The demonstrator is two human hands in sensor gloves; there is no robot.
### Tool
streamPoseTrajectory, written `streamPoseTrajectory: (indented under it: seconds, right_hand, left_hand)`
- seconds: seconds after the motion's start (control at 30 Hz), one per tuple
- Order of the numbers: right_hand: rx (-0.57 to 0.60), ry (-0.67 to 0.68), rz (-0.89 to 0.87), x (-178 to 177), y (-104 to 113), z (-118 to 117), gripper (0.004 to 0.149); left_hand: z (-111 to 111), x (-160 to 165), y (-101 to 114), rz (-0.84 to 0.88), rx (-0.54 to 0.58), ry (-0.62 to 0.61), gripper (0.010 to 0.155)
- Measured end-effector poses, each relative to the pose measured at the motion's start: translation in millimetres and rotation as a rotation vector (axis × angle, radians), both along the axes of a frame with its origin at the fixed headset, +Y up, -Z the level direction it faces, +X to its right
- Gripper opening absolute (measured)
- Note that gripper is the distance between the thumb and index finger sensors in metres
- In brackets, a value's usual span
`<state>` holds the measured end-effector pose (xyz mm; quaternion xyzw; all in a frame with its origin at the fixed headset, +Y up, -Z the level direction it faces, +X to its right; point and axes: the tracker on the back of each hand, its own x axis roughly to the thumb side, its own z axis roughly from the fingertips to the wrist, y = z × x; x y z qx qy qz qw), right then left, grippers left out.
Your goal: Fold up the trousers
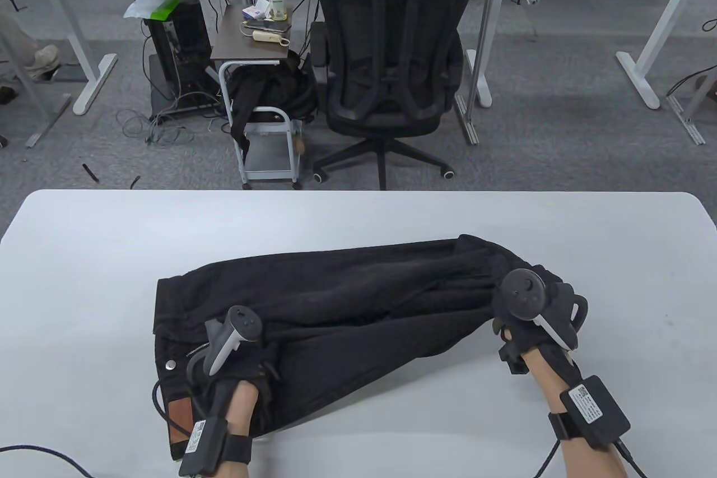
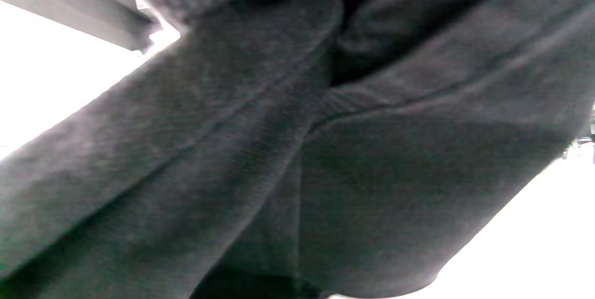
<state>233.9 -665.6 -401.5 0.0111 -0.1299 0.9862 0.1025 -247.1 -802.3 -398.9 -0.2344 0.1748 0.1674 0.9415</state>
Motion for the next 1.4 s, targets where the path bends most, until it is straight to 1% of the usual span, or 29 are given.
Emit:
streamPoseTrajectory:
  seconds: [0.03,0.07,0.1,0.2,0.23,0.27,0.3,0.37,0.4,0.47,0.53,0.63,0.67,0.77,0.8,0.87,0.93,1.0,1.07,1.13,1.2,1.23,1.27,1.3,1.37,1.4]
  right_hand:
    - [-0.069,-0.009,0.032,0.5,-4.6,2.5,0.05]
    - [-0.155,0.005,0.078,0.9,-14.1,4.9,0.05]
    - [-0.204,0.01,0.102,1.5,-22.4,5.8,0.05]
    - [-0.476,0.033,0.127,2.7,-58.8,6.7,0.05]
    - [-0.585,0.008,0.149,2.1,-71.5,7.3,0.051]
    - [-0.645,-0.003,0.179,1.5,-76.8,7.6,0.052]
    - [-0.605,-0.012,0.236,0.3,-78.4,8.2,0.053]
    - [-0.525,-0.013,0.248,-2.5,-75.8,6.7,0.053]
    - [-0.495,0.006,0.211,-3.9,-73.2,4.8,0.055]
    - [-0.472,0.033,0.075,-6.9,-72.9,-1.3,0.058]
    - [-0.502,0.023,0.026,-10.4,-79.2,-10.3,0.064]
    - [-0.644,0.005,0.041,-19.0,-102.2,-29.7,0.073]
    - [-0.655,0.0,0.033,-22.5,-110.2,-35.0,0.076]
    - [-0.698,-0.003,-0.01,-31.6,-135.7,-53.9,0.081]
    - [-0.707,-0.024,-0.015,-33.6,-140.5,-60.3,0.083]
    - [-0.64,-0.05,-0.036,-34.9,-143.8,-73.7,0.081]
    - [-0.56,-0.107,-0.053,-38.1,-144.7,-84.5,0.079]
    - [-0.497,-0.139,-0.004,-46.2,-144.2,-92.9,0.078]
    - [-0.467,-0.151,0.043,-57.2,-142.3,-96.7,0.077]
    - [-0.431,-0.148,0.091,-72.3,-136.2,-95.6,0.075]
    - [-0.344,-0.113,0.148,-87.9,-128.5,-90.7,0.067]
    - [-0.339,-0.11,0.159,-92.4,-127.0,-89.1,0.066]
    - [-0.35,-0.102,0.175,-98.4,-125.7,-87.1,0.065]
    - [-0.416,-0.088,0.178,-102.8,-126.9,-86.2,0.066]
    - [-0.52,-0.083,0.158,-107.0,-131.8,-85.4,0.074]
    - [-0.541,-0.078,0.159,-107.2,-134.2,-86.4,0.077]
  left_hand:
    - [0.3,-0.5,0.4,-0.004,-0.002,0.002,0.073]
    - [0.1,-0.9,-0.3,-0.004,-0.006,0.003,0.073]
    - [-0.2,-1.3,-0.8,-0.008,-0.009,0.003,0.073]
    - [-0.6,-3.1,-2.7,-0.016,0.006,0.005,0.073]
    - [-0.8,-3.0,-4.2,-0.02,0.002,0.001,0.073]
    - [-0.9,-2.9,-4.5,-0.028,0.002,0.0,0.073]
    - [-1.3,-2.0,-5.5,-0.042,0.013,-0.007,0.073]
    - [-1.4,-0.5,-6.4,-0.066,0.024,-0.017,0.073]
    - [-1.3,1.4,-5.6,-0.07,0.023,-0.02,0.073]
    - [-0.7,6.9,-1.5,-0.092,0.04,-0.047,0.073]
    - [0.3,16.1,2.6,-0.088,0.061,-0.078,0.073]
    - [1.7,34.5,6.0,-0.068,0.081,-0.137,0.074]
    - [2.0,38.4,4.9,-0.064,0.078,-0.148,0.074]
    - [2.7,46.0,-3.7,-0.053,0.003,-0.171,0.077]
    - [2.6,45.4,-5.6,-0.056,-0.018,-0.177,0.077]
    - [2.0,42.8,-6.4,-0.048,-0.012,-0.16,0.076]
    - [1.6,38.9,-7.9,-0.039,-0.019,-0.147,0.075]
    - [0.7,34.1,-9.1,-0.039,-0.025,-0.13,0.075]
    - [-0.4,29.3,-10.2,-0.049,-0.021,-0.112,0.075]
    - [-1.8,24.3,-10.9,-0.074,-0.035,-0.097,0.075]
    - [-2.7,22.7,-10.9,-0.077,-0.026,-0.094,0.075]
    - [-3.0,22.9,-11.5,-0.073,-0.026,-0.096,0.075]
    - [-3.0,24.1,-12.3,-0.077,-0.03,-0.1,0.075]
    - [-3.0,25.1,-12.4,-0.092,-0.029,-0.102,0.075]
    - [-3.5,26.1,-12.6,-0.094,-0.03,-0.101,0.075]
    - [-3.8,26.1,-13.0,-0.092,-0.03,-0.101,0.075]
